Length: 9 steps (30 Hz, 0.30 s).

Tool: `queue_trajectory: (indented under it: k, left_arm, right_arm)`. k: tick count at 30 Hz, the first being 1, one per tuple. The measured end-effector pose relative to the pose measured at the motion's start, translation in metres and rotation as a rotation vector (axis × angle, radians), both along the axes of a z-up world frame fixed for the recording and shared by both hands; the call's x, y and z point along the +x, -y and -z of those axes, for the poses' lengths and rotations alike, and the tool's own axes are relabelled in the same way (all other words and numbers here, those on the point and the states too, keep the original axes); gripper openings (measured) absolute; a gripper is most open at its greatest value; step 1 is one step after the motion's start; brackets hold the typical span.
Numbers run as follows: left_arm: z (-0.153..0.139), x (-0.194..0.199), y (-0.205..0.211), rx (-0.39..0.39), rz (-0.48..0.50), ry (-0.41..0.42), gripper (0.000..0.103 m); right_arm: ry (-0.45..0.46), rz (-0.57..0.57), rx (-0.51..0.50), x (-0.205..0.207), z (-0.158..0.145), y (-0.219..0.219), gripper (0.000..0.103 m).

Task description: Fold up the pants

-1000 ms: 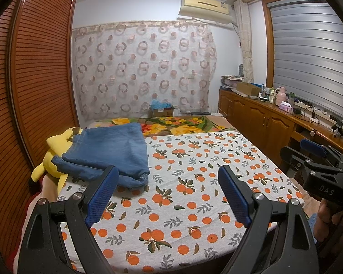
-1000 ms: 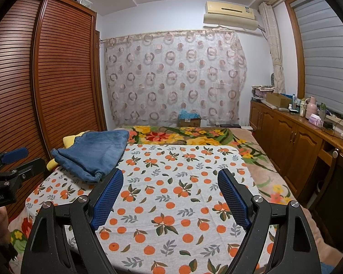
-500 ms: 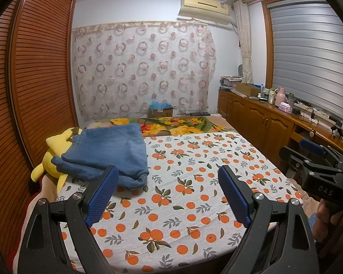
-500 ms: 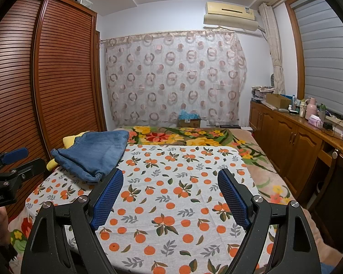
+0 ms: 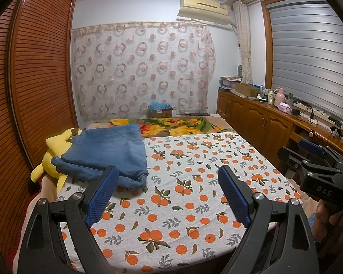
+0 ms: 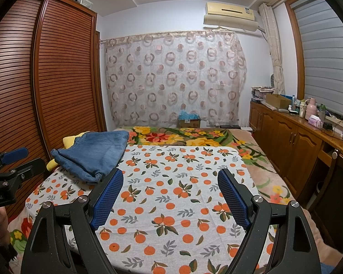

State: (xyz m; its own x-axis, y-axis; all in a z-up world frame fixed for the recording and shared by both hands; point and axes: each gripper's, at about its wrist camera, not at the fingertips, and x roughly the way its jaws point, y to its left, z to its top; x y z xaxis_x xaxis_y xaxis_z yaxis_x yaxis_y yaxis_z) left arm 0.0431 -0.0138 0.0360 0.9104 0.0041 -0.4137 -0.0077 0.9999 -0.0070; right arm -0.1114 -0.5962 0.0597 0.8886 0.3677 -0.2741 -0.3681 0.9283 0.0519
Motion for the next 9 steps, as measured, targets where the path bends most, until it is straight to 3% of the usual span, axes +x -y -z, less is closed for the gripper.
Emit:
queue_trajectory:
  k: [9]
  left_arm:
    - [0.0006, 0.0000, -0.0005, -0.002, 0.000, 0.000, 0.089]
  right_arm:
    - [0.001, 0.000, 0.000, 0.0000, 0.0003, 0.0000, 0.086]
